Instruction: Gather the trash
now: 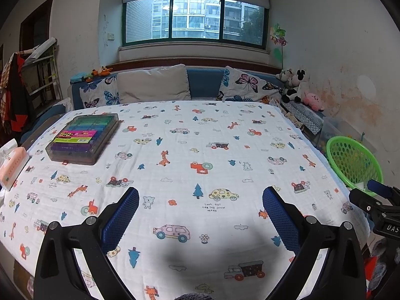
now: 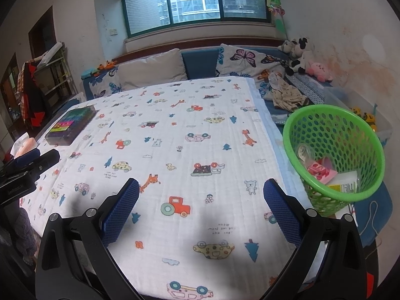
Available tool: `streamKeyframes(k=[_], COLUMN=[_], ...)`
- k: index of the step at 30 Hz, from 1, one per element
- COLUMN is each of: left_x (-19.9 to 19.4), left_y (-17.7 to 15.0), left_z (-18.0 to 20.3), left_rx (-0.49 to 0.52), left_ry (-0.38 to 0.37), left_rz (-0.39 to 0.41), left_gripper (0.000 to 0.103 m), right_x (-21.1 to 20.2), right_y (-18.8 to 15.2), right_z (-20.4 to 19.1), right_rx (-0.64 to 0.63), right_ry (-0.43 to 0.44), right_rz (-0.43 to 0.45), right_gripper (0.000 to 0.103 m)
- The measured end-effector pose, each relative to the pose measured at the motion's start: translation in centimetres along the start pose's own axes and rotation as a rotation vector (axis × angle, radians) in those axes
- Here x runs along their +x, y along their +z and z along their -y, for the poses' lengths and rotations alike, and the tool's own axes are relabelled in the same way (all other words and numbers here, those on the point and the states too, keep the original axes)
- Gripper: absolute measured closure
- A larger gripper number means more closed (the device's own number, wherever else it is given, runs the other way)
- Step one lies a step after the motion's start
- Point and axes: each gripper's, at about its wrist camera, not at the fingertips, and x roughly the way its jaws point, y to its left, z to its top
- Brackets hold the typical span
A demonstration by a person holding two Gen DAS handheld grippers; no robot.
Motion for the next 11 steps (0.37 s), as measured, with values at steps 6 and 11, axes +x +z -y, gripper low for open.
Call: streamKeyframes(k=[6, 11], left_x=[-0.14, -0.19], left_y=[0.18, 0.45], left_z=[0.20, -0.01], left_rx=[0.003, 0.001], left_ry=[0.000, 0.006], left_rz=[0.004, 0.007], left_gripper=[0.007, 0.007], right_x=[-0.02, -0.03], right_y=[-0.03, -0.06], right_z=[-0.26, -0.36], right_rx=[0.003, 0.000], right_ry=[0.003, 0.007], right_rz=[0.005, 0.009], right_gripper=[0.004, 0.004])
